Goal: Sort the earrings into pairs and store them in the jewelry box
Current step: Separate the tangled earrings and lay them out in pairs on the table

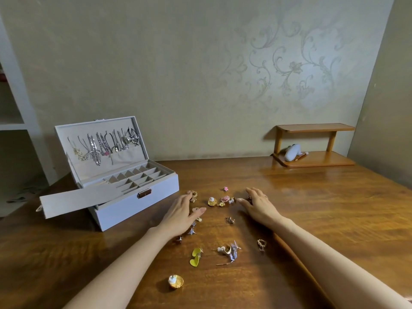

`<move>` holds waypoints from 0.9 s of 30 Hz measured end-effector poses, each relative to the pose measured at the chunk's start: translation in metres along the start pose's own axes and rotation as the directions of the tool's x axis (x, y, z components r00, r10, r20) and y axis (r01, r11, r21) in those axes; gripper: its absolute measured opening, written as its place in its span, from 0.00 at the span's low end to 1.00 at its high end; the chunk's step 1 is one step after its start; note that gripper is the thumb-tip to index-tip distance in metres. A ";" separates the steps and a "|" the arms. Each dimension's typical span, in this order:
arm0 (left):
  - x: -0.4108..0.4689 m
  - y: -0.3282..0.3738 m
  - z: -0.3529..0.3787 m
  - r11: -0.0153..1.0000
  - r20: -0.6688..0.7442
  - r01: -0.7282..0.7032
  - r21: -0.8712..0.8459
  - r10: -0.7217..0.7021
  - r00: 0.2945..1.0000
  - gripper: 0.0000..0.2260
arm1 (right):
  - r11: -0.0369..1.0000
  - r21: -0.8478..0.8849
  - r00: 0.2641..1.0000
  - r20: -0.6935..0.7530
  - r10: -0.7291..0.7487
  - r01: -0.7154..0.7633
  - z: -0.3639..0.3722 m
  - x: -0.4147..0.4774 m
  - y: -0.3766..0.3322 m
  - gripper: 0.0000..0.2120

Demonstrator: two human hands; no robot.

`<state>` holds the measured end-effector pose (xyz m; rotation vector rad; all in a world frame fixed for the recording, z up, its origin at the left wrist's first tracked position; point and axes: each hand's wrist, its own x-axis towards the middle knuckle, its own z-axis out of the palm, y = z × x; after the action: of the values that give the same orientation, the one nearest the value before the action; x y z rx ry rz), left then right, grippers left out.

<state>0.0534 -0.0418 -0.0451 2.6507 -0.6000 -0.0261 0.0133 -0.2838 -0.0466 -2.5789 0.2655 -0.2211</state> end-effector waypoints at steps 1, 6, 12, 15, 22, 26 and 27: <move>0.005 0.003 0.002 1.000 0.003 -0.006 -0.018 0.006 1.000 0.34 | 1.000 -0.006 1.000 0.012 -0.024 0.024 0.002 0.003 -0.004 0.30; 0.026 0.011 0.008 0.997 -0.033 -0.017 -0.077 0.014 0.999 0.31 | 0.996 0.038 0.996 0.036 -0.085 0.083 0.013 0.017 -0.022 0.27; 0.046 0.015 0.009 0.980 -0.016 0.020 -0.199 -0.023 1.000 0.29 | 0.970 0.124 0.973 0.069 -0.219 0.210 0.021 0.031 -0.042 0.21; 0.045 0.018 0.006 0.941 -0.013 -0.042 -0.335 0.040 0.999 0.23 | 0.926 0.262 0.950 0.082 -0.302 0.272 0.026 0.029 -0.049 0.18; 0.028 0.012 -0.003 0.824 0.009 -0.060 -0.563 0.078 0.997 0.16 | 0.774 0.611 0.919 0.188 -0.347 0.167 0.018 0.014 -0.054 0.16; 0.010 0.006 -0.010 0.788 0.039 -0.074 -0.611 0.123 0.992 0.16 | 0.778 0.613 0.896 0.261 -0.360 0.134 0.003 0.004 -0.043 0.15; 0.007 0.004 -0.011 0.783 0.040 -0.082 -0.616 0.136 0.990 0.17 | 0.790 0.598 0.894 0.270 -0.357 0.135 -0.002 0.001 -0.040 0.16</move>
<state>0.0590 -0.0431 -0.0326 1.9804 -0.6396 -0.2561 0.0201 -0.2512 -0.0235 -1.9884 -0.2616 0.0929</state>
